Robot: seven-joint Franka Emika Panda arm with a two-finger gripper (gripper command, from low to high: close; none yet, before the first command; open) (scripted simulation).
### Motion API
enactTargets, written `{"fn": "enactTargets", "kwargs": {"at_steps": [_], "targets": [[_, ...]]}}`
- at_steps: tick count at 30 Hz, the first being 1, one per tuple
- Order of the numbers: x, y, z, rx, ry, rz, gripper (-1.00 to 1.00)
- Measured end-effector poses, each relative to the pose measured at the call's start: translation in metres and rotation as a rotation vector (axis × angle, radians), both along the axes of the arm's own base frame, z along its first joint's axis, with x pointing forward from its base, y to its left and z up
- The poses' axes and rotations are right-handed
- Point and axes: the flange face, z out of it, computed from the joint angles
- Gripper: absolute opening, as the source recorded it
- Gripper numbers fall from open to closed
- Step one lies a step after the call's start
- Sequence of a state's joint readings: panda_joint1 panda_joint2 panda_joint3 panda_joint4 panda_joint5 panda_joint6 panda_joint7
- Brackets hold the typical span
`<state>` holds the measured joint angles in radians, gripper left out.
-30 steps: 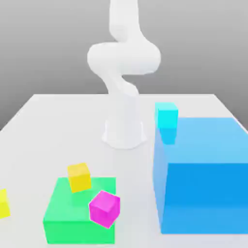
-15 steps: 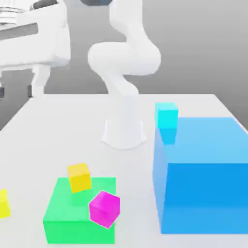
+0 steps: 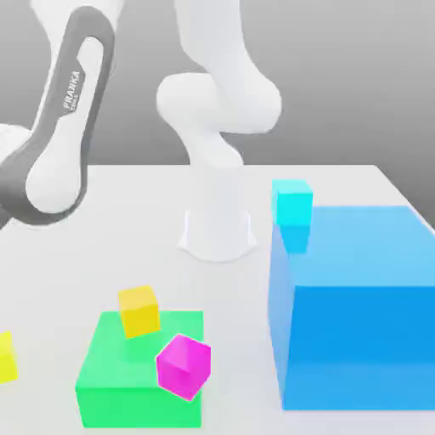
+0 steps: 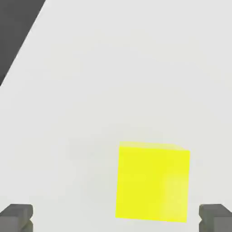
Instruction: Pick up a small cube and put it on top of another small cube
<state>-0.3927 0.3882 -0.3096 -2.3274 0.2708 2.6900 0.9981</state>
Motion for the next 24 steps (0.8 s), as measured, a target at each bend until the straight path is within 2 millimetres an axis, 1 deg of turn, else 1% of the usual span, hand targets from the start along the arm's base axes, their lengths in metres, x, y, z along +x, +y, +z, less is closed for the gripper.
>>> {"fn": "enactTargets", "kwargs": {"at_steps": [2, 3, 8, 9, 10, 12, 14, 15, 17, 21, 24], "targets": [[-0.002, -0.001, -0.029, 0.001, 0.004, -0.005, 0.0], [-0.003, -0.001, -0.04, 0.001, 0.005, -0.007, -1.0], [-0.003, -0.001, -0.04, 0.001, 0.004, -0.007, -1.0], [-0.003, -0.001, -0.045, 0.002, 0.005, -0.008, -1.0], [-0.003, -0.001, -0.041, 0.001, 0.005, -0.007, -1.0], [-0.002, -0.002, -0.02, 0.001, 0.005, -0.007, -1.0], [-0.003, -0.001, 0.007, 0.002, 0.004, -0.007, -1.0], [-0.001, 0.005, 0.018, 0.008, 0.001, -0.002, -1.0], [0.004, 0.027, 0.036, 0.028, -0.01, 0.024, -1.0], [0.012, 0.077, 0.07, 0.061, -0.027, 0.089, -1.0], [0.016, 0.121, 0.094, 0.071, -0.03, 0.161, -1.0]]}}
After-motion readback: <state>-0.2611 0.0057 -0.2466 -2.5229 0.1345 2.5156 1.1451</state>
